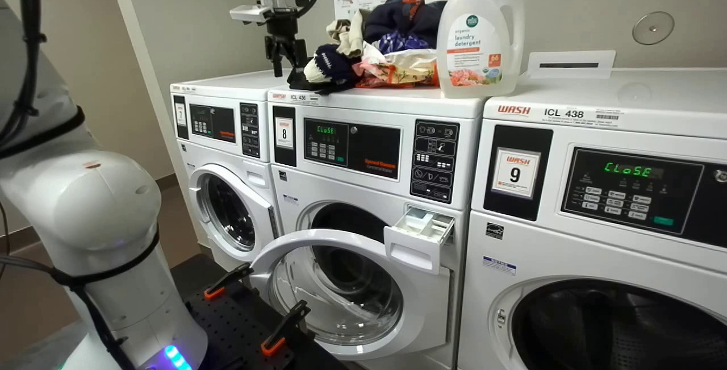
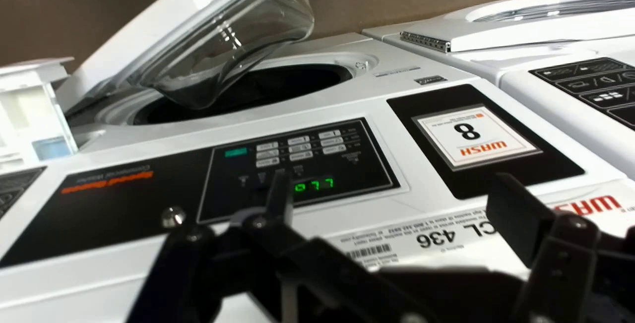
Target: Move the black bag to the left
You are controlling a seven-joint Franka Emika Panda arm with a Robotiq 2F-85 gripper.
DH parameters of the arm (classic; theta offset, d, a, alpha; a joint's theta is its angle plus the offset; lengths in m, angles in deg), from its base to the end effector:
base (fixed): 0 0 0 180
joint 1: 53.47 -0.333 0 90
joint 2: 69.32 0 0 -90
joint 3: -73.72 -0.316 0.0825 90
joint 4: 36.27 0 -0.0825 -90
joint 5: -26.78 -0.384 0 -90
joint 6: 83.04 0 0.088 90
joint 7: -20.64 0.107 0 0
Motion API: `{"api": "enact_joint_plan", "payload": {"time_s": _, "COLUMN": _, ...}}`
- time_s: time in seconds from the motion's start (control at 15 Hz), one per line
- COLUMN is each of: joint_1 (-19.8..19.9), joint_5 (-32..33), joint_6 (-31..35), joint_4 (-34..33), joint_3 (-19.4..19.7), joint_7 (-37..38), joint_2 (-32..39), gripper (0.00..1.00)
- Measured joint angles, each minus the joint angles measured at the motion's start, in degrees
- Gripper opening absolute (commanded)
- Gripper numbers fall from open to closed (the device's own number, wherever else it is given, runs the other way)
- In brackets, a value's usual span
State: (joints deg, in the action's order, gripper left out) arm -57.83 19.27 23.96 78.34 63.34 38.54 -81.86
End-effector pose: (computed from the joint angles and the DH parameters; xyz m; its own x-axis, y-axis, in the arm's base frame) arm 0.4818 0.1441 0.5590 0.9944 -0.0934 0.0502 -0.0875 -0.9901 -0.1096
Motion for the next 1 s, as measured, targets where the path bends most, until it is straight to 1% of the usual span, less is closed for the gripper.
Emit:
{"api": "enact_joint_plan", "payload": {"time_s": 0.27, "joint_1": -2.2, "joint_5": 3.1, "joint_6": 2.34, "joint_4": -7.4, "joint_3": -1.83, "joint_7": 0.1, "joint_2": 5.37, "gripper": 1.0}}
{"api": "enact_joint_plan", "payload": {"time_s": 0.47, "joint_1": -4.08, "joint_5": 4.15, "joint_6": 4.76, "joint_4": -12.54, "joint_3": -2.62, "joint_7": 0.1, "joint_2": 10.1, "gripper": 1.0}}
{"api": "enact_joint_plan", "payload": {"time_s": 0.8, "joint_1": -7.49, "joint_5": 5.26, "joint_6": 9.63, "joint_4": -20.3, "joint_3": -2.71, "joint_7": 0.1, "joint_2": 18.71, "gripper": 1.0}}
{"api": "enact_joint_plan", "payload": {"time_s": 1.0, "joint_1": -9.25, "joint_5": 8.01, "joint_6": 10.4, "joint_4": -25.88, "joint_3": -2.69, "joint_7": 0.1, "joint_2": 23.54, "gripper": 1.0}}
